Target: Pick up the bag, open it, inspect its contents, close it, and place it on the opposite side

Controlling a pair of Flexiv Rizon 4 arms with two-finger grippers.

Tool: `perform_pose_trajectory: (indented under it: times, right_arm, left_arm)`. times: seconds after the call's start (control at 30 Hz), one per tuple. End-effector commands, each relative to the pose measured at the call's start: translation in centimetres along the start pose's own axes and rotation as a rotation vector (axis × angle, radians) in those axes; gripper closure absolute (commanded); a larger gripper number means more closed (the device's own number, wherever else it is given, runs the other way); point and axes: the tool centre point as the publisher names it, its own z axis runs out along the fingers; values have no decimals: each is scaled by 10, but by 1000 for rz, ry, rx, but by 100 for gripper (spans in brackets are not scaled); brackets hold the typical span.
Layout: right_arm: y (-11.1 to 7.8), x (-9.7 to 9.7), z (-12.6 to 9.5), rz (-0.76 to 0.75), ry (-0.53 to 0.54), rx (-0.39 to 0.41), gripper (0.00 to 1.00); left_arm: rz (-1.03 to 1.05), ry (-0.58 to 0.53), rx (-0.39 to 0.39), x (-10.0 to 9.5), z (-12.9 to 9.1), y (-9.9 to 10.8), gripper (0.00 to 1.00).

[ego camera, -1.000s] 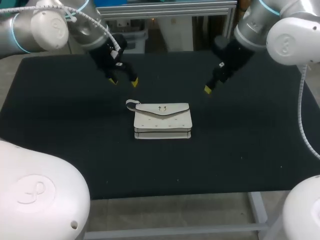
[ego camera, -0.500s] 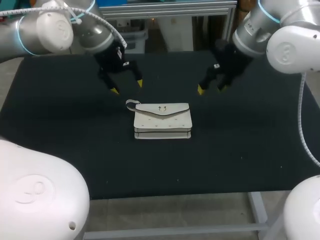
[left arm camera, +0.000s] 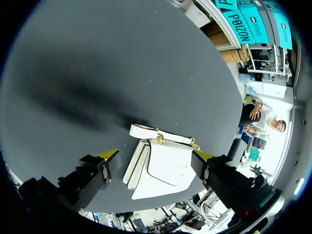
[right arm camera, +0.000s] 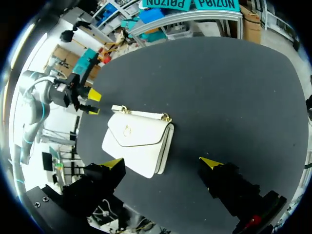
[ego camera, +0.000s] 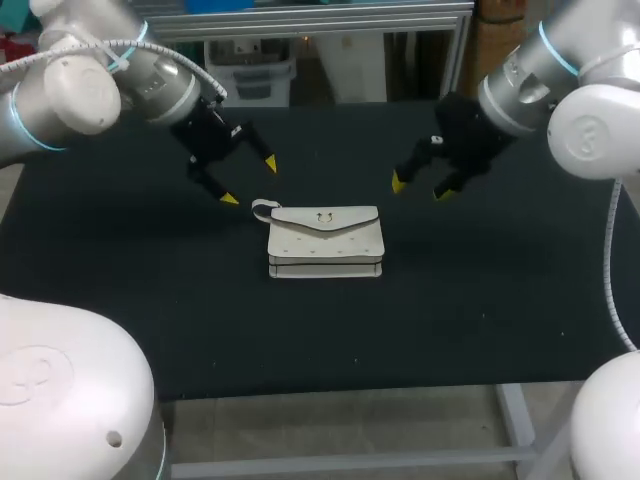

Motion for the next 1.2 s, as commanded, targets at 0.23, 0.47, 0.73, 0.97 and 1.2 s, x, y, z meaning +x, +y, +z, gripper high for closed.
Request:
perform_pose_trajectory:
  times: [0.23,0.47,0.73,0.97,1.2]
  right_arm:
    - [-3,-2,0,-1,2,-11,0]
    - [-9,12,15,175,27,-22,0]
    - [-8,14,29,362,110,-3,0]
    - [-4,12,39,441,142,31,0]
    - [12,11,50,450,206,103,0]
  left_arm:
    - [0,7,20,0,4,7,0]
    - [-30,55,-12,-7,18,16,0]
    - [126,158,-43,-14,28,23,0]
    - [233,231,-86,-11,28,24,0]
    - [318,235,-91,-6,32,30,0]
